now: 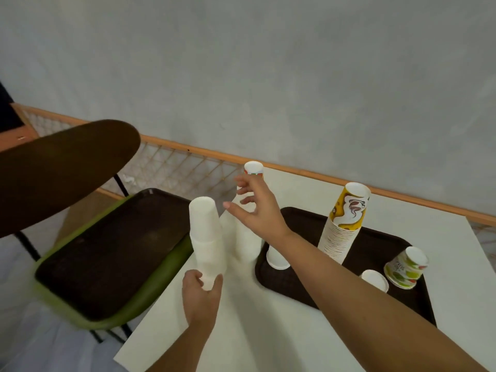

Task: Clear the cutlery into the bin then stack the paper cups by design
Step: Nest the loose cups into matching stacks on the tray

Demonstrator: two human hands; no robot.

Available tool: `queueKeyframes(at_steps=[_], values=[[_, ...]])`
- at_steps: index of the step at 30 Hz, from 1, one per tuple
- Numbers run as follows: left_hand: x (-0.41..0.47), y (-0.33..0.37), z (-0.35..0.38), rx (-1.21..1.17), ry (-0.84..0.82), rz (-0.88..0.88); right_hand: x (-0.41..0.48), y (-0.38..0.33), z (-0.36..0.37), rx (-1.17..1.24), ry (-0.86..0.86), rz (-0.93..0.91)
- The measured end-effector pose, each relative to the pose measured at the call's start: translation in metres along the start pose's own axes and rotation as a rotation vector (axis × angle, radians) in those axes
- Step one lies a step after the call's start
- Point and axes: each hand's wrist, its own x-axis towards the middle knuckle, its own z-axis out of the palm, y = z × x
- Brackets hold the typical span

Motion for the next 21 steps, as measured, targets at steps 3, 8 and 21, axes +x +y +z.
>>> queueKeyframes(at_steps=[3,8,21], values=[[0.015,-0.004,-0.005,0.017,-0.05,-0.042,0.0,-0.003,0.019,-0.057,-0.095,-0.016],[0.037,-0.006,-0.008,0.091,-0.185,-0.018,0.001,0.0,0.042,-0.123,-0.197,0.02],[0.085,-0.029,0.004,-0.005,-0.41,-0.01,-0.005,0.018,0.075,-0.231,-0.261,0.199]])
